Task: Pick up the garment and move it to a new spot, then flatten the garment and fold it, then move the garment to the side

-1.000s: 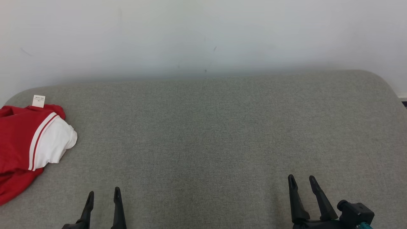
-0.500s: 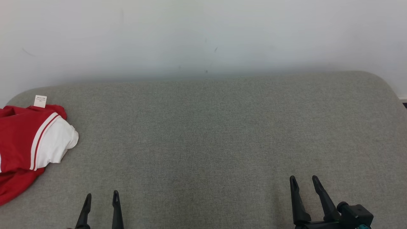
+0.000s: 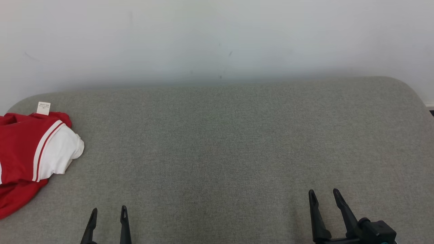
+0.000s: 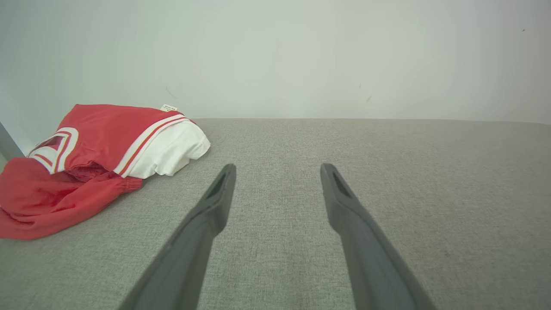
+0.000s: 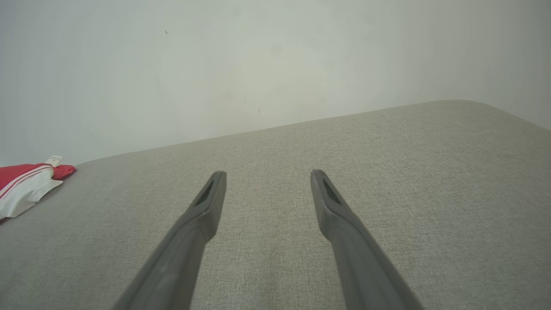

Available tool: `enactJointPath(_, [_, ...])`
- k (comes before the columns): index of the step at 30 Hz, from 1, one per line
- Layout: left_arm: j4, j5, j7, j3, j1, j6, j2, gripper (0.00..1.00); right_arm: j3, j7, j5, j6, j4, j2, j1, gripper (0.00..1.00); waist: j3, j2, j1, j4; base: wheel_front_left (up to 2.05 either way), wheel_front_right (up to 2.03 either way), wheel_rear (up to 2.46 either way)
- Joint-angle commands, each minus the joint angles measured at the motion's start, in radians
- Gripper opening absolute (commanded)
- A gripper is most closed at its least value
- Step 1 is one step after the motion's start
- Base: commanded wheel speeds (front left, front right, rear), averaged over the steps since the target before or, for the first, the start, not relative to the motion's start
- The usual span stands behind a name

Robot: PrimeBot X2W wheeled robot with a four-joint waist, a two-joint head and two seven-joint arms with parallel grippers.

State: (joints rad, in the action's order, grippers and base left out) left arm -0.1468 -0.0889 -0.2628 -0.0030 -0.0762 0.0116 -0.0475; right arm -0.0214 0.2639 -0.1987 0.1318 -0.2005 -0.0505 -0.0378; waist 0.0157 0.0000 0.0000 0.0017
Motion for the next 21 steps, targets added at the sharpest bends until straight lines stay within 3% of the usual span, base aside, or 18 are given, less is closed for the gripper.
enactJointPath(1, [0.003, 0.000, -0.003, 0.001, -0.005, -0.002, -0.005, 1.00, 0.002, 0.001, -0.002, -0.002, 0.002, 0.001, -0.003, 1.00, 0.000, 0.0000, 0.0000, 0.000, 0.00, 0.00, 0.00])
enactJointPath(21, [-0.004, -0.007, -0.003, 0.012, -0.005, -0.006, -0.005, 1.00, 0.007, 0.001, -0.014, -0.002, -0.002, 0.001, -0.002, 1.00, -0.007, 0.0000, 0.0000, 0.006, 0.00, 0.00, 0.00])
